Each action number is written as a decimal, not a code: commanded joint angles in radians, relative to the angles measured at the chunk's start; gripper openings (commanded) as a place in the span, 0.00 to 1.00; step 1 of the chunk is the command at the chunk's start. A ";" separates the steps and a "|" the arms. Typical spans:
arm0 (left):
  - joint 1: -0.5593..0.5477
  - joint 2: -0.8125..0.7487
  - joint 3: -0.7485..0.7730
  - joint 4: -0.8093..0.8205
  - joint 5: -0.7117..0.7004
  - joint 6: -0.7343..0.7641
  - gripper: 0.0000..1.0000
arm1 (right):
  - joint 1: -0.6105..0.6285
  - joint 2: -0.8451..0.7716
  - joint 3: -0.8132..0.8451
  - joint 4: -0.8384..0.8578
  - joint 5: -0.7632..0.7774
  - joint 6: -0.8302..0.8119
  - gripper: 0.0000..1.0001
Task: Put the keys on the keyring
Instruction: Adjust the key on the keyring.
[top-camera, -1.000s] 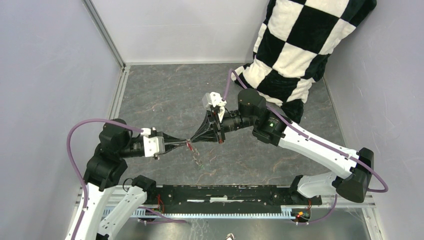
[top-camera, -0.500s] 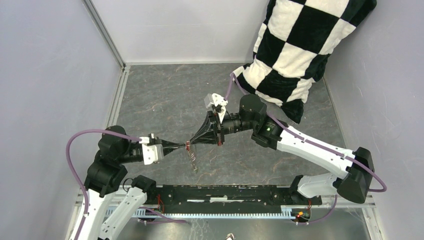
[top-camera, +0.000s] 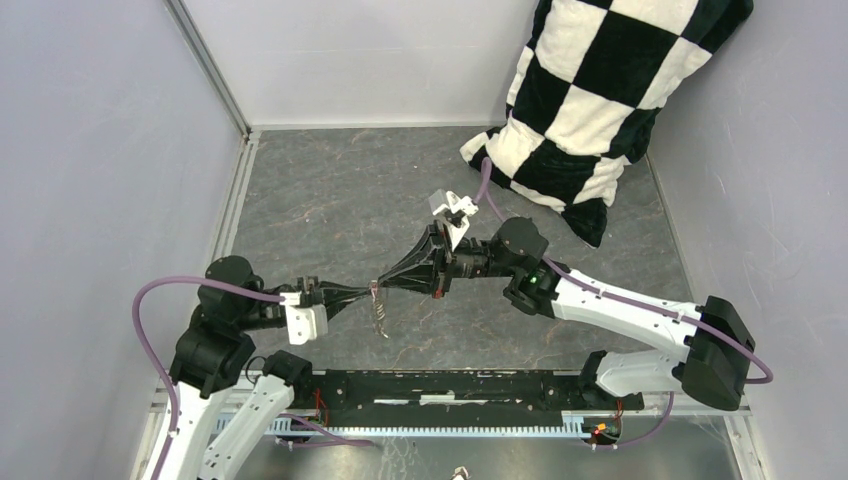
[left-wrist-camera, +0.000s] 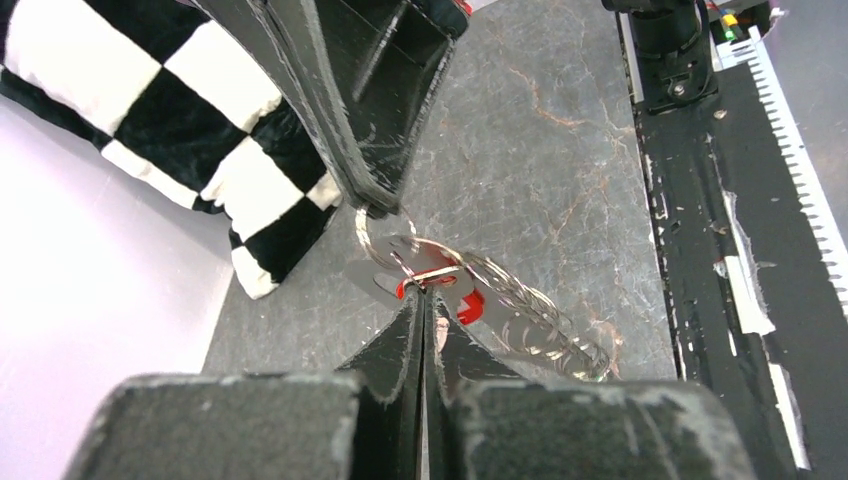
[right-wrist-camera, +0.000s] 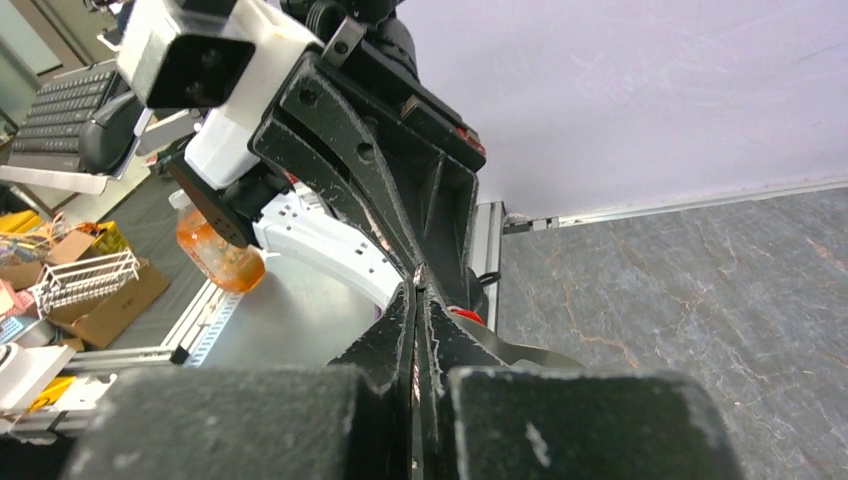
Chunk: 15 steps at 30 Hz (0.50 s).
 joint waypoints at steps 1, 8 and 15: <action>-0.003 -0.034 -0.025 -0.017 0.022 0.099 0.02 | 0.003 -0.046 -0.028 0.204 0.100 0.071 0.00; -0.002 -0.026 -0.025 -0.063 0.090 0.164 0.02 | 0.045 -0.028 -0.081 0.323 0.174 0.106 0.00; -0.002 -0.028 0.003 -0.073 0.047 0.171 0.07 | 0.064 -0.035 -0.116 0.345 0.211 0.083 0.00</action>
